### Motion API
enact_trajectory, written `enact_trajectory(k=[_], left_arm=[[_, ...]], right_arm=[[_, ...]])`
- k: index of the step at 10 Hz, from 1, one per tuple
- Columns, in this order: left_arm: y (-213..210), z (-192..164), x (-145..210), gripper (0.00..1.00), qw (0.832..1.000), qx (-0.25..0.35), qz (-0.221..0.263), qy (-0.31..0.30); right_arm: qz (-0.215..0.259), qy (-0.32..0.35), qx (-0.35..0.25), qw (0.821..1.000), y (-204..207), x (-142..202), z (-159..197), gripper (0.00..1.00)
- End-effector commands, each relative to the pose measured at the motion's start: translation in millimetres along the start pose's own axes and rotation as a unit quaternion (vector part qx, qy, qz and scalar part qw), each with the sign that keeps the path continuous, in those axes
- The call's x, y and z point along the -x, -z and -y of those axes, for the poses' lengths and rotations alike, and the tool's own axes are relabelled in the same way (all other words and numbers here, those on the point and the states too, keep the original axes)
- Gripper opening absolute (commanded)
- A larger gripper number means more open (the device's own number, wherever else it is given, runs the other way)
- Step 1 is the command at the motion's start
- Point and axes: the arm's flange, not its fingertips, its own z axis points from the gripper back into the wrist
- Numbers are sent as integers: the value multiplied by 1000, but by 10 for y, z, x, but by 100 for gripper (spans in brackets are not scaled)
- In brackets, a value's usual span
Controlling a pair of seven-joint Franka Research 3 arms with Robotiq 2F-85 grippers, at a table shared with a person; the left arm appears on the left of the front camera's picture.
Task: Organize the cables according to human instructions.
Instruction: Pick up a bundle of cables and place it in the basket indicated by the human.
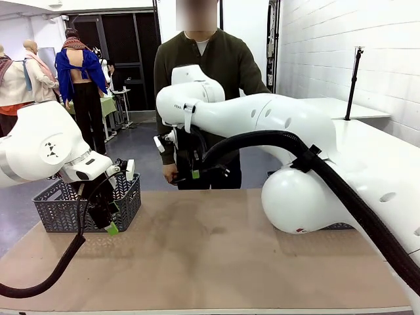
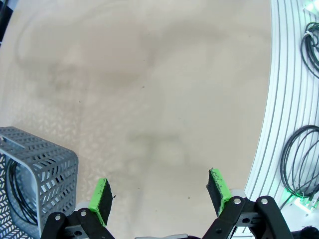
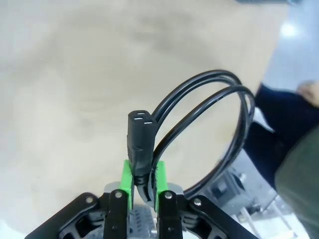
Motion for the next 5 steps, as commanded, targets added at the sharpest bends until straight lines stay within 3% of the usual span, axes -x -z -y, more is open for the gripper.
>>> enact_trajectory(k=[1,5], left_arm=[[-15,2,-9,100,1000,-1,-4,0],[-15,2,-9,100,1000,-1,-4,0]], right_arm=[[-33,47,49,997,-173,154,-275,0],[-21,48,50,997,-451,486,-686,0]])
